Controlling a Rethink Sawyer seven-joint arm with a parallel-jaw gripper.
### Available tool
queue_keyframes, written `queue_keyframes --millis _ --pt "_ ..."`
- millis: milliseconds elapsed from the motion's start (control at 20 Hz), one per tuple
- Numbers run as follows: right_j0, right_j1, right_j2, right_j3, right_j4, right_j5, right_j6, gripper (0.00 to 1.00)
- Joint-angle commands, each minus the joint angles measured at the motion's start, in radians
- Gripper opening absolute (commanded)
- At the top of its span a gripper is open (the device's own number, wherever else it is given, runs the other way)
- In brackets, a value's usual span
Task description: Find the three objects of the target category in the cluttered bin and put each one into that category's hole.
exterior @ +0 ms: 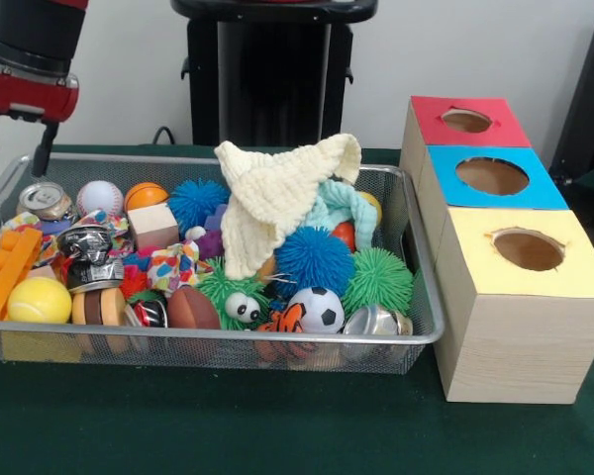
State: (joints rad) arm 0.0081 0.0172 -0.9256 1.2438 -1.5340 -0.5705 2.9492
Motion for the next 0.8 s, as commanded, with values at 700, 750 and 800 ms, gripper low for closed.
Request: queue_keyframes --millis 700,750,800 --pt "-0.093 -0.001 0.295 -0.118 0.058 -0.116 0.146 1.00" --pt "-0.095 -0.002 0.302 -0.120 0.048 -0.133 0.146 1.00" --pt "-0.099 -0.002 0.310 -0.123 0.040 -0.148 0.147 1.00"
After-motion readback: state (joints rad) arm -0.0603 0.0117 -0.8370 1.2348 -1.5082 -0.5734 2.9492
